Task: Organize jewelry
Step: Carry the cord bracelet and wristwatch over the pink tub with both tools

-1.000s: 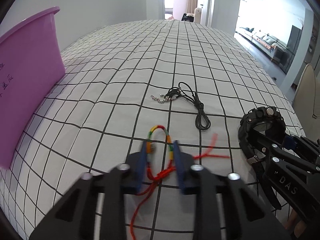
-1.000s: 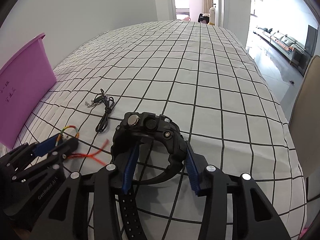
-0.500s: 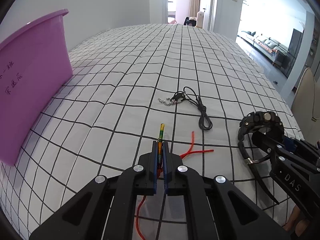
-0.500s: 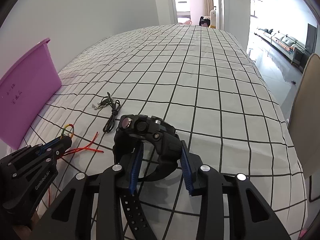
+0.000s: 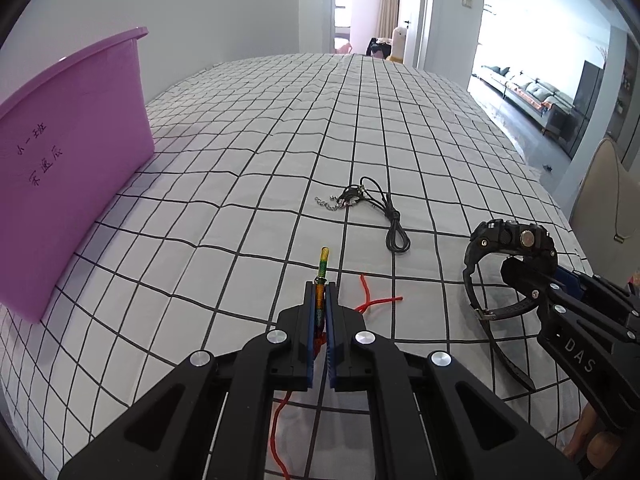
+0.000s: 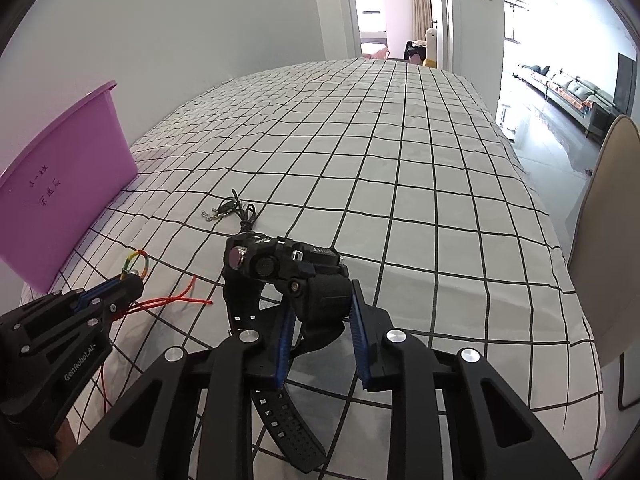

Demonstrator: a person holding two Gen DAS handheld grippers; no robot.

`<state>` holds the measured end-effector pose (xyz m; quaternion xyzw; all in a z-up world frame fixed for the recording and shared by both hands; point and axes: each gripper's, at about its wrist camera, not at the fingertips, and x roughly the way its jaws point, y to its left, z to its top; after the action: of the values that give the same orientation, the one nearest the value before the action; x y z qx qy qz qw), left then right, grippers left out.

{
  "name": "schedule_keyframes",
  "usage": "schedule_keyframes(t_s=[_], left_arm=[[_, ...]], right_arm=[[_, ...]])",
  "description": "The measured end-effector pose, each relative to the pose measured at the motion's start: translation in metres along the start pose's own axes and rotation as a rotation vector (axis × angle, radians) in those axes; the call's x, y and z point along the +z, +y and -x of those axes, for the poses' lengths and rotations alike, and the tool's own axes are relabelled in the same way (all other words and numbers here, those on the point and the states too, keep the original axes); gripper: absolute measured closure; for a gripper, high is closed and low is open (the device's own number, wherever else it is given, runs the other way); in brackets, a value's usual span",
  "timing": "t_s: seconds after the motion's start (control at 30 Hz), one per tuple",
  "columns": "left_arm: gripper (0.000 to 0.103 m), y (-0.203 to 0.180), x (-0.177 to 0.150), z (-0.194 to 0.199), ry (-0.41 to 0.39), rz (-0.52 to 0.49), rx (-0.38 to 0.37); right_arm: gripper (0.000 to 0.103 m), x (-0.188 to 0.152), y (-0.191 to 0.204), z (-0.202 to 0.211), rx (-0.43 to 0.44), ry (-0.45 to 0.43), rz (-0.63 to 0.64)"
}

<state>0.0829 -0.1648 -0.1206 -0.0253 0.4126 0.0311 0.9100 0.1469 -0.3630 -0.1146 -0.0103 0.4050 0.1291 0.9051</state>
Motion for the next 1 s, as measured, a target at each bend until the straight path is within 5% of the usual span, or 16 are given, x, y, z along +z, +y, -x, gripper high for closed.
schedule_keyframes(t_s=[1.0], left_arm=[[0.098, 0.011, 0.019, 0.047, -0.072, 0.020, 0.014]], right_arm=[[0.090, 0.015, 0.007, 0.046, 0.064, -0.087, -0.004]])
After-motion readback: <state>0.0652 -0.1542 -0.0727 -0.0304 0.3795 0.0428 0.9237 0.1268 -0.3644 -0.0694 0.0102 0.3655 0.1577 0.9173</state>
